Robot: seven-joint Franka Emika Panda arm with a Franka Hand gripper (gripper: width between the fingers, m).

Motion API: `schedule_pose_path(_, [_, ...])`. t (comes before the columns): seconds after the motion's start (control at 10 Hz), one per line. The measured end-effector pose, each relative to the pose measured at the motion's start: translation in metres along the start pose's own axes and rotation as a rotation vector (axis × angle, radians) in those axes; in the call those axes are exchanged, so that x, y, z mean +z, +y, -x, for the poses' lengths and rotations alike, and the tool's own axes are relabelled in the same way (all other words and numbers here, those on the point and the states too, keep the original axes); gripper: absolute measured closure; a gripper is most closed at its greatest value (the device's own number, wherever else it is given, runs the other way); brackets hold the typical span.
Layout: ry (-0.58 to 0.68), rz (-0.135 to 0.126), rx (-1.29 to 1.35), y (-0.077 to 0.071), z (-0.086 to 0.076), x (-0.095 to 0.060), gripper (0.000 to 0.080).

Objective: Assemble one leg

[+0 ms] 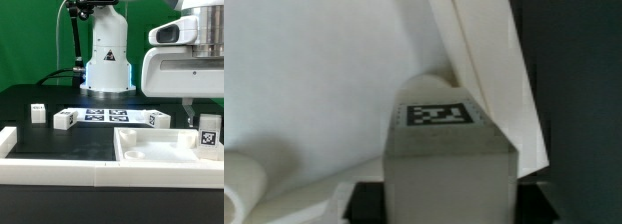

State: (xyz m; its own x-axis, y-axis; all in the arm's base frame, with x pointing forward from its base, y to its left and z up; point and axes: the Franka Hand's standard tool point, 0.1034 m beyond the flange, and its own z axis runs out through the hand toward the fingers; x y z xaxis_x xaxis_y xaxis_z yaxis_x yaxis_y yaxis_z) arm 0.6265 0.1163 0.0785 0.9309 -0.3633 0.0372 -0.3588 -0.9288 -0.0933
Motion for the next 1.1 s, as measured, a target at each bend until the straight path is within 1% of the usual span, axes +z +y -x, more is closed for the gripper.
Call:
schedule_pose_path(0.1, [-0.001,-0.003,0.054,-0.0001,0.0,0.0,0.0508])
schedule_pose_path(0.2, [-0.004,-0.01,0.163,0.0013,-0.0009,-0.0001,0.0508])
schedule_pose_path(0.4, [-0.008,-0.016,0.321,0.0023,-0.0009,0.0003,0.0508])
schedule_pose_path(0.5, [-0.008,-0.016,0.4,0.0028,-0.001,0.0004,0.0508])
schedule_pose_path(0.8, [-0.014,-0.016,0.744,0.005,-0.001,0.0006,0.0507])
schedule_pose_path(1.1, [-0.022,-0.016,0.991,0.0049,0.0003,0.0007,0.0506])
